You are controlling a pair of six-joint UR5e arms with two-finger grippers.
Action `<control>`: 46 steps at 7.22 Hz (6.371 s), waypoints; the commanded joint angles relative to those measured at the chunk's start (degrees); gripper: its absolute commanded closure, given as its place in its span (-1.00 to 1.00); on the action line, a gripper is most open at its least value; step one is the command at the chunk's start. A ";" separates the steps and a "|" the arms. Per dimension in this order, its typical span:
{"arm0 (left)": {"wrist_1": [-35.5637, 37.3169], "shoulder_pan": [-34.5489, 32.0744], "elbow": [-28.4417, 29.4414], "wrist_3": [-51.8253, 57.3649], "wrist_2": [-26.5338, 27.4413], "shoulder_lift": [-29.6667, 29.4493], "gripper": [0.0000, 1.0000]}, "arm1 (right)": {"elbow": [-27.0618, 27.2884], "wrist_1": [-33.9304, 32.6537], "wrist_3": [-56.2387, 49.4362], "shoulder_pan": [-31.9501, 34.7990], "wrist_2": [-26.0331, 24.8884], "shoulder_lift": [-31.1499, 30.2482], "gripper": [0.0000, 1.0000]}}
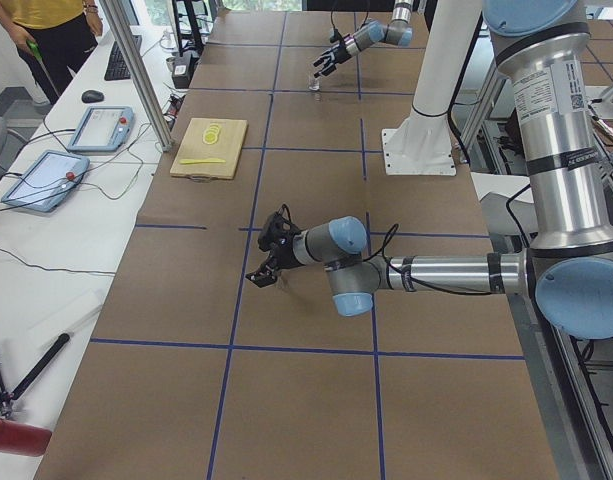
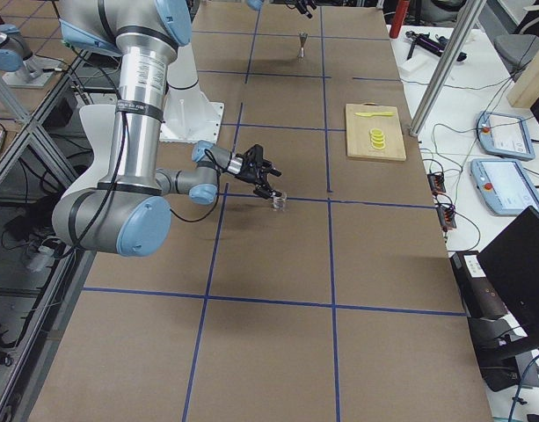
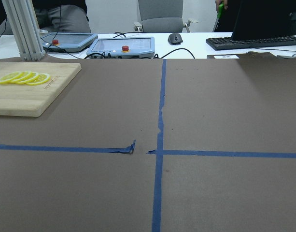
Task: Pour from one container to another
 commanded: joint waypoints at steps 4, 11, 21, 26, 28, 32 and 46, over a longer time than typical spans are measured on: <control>17.57 -12.13 0.71 14.69 -16.23 -6.71 -1.00 | 3.70 -0.33 -15.82 20.63 25.12 -0.30 -1.00; 55.29 -27.87 0.54 42.47 -30.39 -14.11 -1.00 | -6.79 -17.64 -63.48 64.20 77.13 3.13 -1.00; 83.90 -32.20 -3.16 53.85 -33.56 -13.16 -1.00 | -3.95 -61.59 -99.26 78.52 91.98 9.02 -1.00; 83.72 -32.02 -3.07 53.76 -37.78 -12.10 -1.00 | -3.77 -61.07 -98.56 77.99 88.28 8.76 -1.00; 83.03 -32.02 -3.16 54.02 -37.69 -12.18 -1.00 | -3.94 -61.07 -98.56 77.64 88.37 8.67 -1.00; 80.39 -31.93 -3.07 54.02 -37.60 -12.18 -1.00 | -4.12 -61.07 -98.47 77.11 88.46 8.58 -1.00; 79.95 -31.75 -3.42 54.02 -36.99 -10.86 -1.00 | -4.38 -61.07 -81.25 77.02 92.94 8.58 -1.00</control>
